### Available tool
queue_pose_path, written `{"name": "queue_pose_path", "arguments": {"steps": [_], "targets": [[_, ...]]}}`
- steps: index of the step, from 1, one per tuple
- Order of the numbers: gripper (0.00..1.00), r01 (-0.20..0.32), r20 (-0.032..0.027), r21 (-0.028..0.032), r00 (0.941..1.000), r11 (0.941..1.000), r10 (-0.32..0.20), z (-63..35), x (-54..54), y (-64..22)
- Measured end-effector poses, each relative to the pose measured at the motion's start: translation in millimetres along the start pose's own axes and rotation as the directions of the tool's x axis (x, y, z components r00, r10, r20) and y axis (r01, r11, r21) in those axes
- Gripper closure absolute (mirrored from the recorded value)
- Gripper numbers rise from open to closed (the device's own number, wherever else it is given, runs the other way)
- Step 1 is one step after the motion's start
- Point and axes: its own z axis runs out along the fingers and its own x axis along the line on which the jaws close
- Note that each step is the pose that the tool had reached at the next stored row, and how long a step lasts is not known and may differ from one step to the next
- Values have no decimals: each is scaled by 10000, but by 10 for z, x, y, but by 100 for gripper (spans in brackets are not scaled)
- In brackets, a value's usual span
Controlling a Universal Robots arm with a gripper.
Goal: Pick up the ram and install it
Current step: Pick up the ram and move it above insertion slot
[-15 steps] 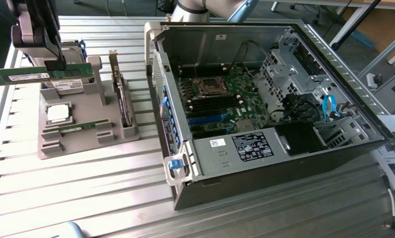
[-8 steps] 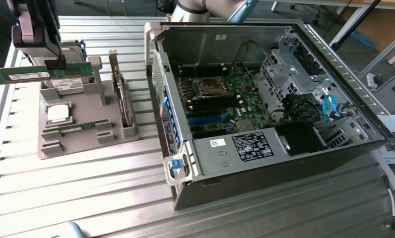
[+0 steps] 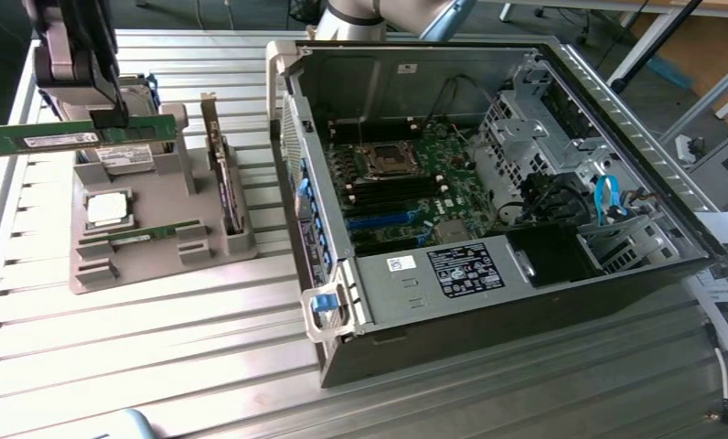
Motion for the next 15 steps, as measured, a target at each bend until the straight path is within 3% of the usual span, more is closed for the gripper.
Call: {"name": "queue_pose_path", "arguments": {"steps": [15], "targets": [[88,0,0,1,10000,10000,0,-5,8,-233]]}}
